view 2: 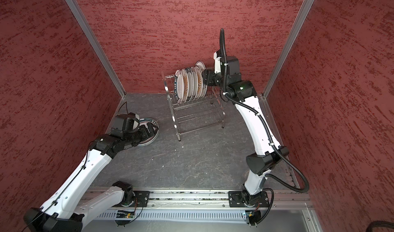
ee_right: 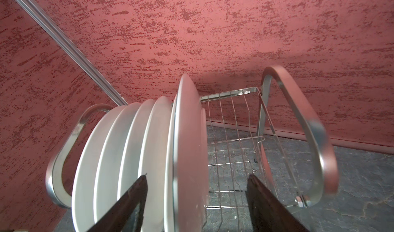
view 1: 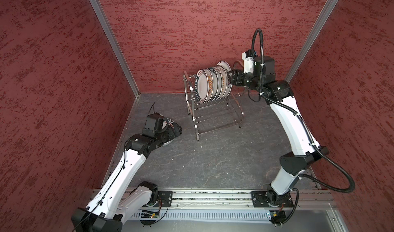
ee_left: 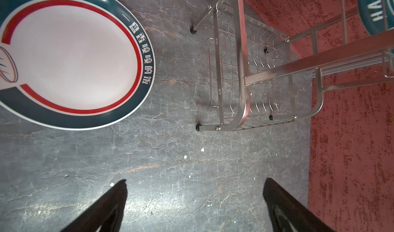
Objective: Unload the plates from the dish rack
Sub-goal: Pick up the plate from the dish rack.
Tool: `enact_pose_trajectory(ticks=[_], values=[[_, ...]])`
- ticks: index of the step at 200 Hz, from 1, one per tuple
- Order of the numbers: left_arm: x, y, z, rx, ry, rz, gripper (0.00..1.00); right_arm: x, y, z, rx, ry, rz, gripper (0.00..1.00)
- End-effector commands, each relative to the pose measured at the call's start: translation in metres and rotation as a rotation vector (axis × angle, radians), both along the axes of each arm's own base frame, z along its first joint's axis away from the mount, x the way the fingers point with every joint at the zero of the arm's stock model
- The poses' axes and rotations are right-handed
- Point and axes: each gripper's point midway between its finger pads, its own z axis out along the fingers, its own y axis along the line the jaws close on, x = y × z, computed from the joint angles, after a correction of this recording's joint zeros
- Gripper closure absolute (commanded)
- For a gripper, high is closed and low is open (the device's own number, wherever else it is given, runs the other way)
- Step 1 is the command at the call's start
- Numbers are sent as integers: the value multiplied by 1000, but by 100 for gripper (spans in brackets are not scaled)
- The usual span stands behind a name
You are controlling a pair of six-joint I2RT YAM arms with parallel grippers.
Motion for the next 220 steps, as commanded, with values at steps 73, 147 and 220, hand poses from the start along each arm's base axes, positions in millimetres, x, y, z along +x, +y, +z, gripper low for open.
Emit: enact_pose_trajectory(ticks=[73,147,220], values=[[7,-10,-8,15,-6,-18,1,13,0,-7,-3,18,22,43],[5,-9,-7,22,-10,-17,1,23,-6,-30,-74,63,-22,52],[7,-9,-11,21,-3,-5,1,20,3,-46,-111,106,-2,56]])
